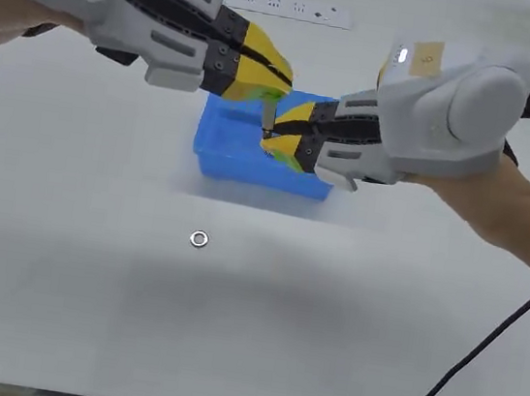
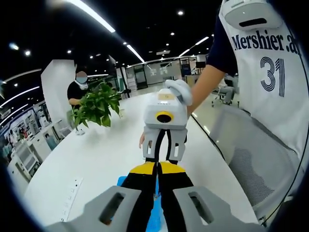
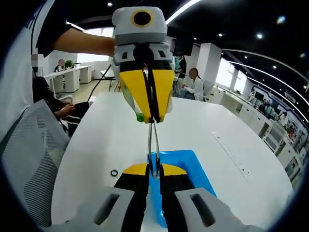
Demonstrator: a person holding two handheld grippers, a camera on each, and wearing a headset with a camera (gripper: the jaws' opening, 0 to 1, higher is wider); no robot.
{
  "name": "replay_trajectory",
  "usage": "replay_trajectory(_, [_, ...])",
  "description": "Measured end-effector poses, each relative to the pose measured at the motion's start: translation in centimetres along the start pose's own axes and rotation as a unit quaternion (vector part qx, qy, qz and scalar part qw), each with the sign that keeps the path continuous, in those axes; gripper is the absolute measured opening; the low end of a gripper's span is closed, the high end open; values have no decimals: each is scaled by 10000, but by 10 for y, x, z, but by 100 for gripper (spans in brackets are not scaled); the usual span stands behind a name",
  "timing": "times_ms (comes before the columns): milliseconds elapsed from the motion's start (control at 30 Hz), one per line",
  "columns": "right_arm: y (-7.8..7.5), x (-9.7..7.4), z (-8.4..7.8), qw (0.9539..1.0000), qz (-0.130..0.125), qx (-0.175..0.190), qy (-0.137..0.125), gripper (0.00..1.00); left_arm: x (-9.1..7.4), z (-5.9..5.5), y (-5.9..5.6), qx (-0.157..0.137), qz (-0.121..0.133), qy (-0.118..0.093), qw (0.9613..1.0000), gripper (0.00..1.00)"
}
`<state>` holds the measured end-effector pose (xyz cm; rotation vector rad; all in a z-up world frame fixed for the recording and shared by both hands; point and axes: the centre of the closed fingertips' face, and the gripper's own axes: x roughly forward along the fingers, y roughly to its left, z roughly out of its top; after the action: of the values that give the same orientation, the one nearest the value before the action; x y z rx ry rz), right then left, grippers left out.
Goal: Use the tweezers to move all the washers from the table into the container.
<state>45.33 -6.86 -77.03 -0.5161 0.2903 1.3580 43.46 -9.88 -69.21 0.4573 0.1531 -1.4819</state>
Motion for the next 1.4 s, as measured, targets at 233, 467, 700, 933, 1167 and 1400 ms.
replay_trajectory(233, [-19, 4, -6, 9999, -120, -18, 28, 10, 4, -7, 18, 48, 71, 30, 10000, 5])
replay_trajectory(467, [-37, 16, -20, 9997, -168, 49, 145, 10, 11, -24, 36, -39, 219, 95, 9997, 5])
replay_trajectory(700, [-38, 30, -46, 9992, -22, 209, 353, 10, 22, -51, 40, -308, 214, 217, 9991, 5])
replay_trajectory(933, [-37, 39, -62, 9984, 35, 335, 464, 10, 30, -67, 41, -476, 199, 283, 9983, 5])
replay_trajectory(1167, [-37, 41, -69, 9978, 40, 425, 503, 10, 32, -72, 41, -559, 167, 288, 9979, 5])
replay_trajectory(1400, [-34, 42, -70, 9976, 35, 436, 535, 10, 34, -74, 40, -555, 129, 303, 9979, 5])
